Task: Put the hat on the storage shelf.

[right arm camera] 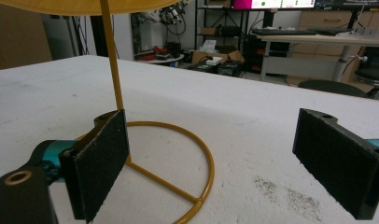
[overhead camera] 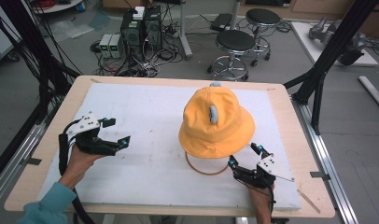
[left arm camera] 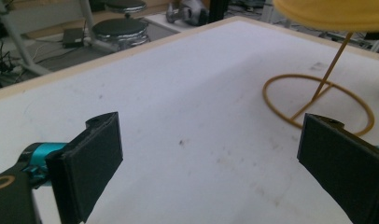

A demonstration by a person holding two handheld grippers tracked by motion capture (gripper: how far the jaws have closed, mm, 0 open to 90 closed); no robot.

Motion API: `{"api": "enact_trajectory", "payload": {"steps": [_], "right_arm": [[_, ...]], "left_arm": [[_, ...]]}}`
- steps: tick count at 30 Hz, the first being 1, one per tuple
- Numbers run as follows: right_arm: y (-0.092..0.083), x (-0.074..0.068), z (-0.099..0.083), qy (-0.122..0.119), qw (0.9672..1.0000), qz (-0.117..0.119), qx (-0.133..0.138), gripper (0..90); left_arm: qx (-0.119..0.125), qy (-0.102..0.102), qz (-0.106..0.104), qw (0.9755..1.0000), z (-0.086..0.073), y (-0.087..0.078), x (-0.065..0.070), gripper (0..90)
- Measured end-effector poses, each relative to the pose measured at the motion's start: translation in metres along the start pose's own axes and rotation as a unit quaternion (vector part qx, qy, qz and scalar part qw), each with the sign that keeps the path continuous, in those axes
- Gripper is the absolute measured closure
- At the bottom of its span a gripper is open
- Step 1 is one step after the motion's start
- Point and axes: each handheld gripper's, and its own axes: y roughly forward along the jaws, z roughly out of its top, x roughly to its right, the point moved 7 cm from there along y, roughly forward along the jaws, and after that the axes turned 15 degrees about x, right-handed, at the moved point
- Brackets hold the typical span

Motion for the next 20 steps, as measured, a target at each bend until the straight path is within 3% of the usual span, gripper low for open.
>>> {"api": "enact_trajectory", "payload": {"steps": [5,8,10,14,20], "right_arm": [[0.0,0.0,0.0,-0.001,1.0,-0.002,0.0,9.6],[0.0,0.0,0.0,0.0,1.0,-0.002,-0.002,9.6],[0.0,0.0,0.0,-0.001,1.0,-0.002,-0.001,9.6],[0.0,0.0,0.0,-0.001,1.0,-0.002,-0.001,9.6],[0.0,0.0,0.0,0.001,1.0,-0.002,-0.002,9.5]], "left_arm": [[0.04,0.01,0.027,0.9988,-0.017,-0.027,-0.007,7.1],[0.043,0.004,0.028,0.9987,-0.023,-0.037,-0.011,7.0],[0.068,0.021,0.044,0.9965,-0.026,-0.044,-0.012,7.1],[0.069,0.014,0.053,0.9961,-0.041,-0.056,-0.016,7.1],[0.09,0.014,0.057,0.9942,-0.041,-0.063,-0.017,7.1]]}}
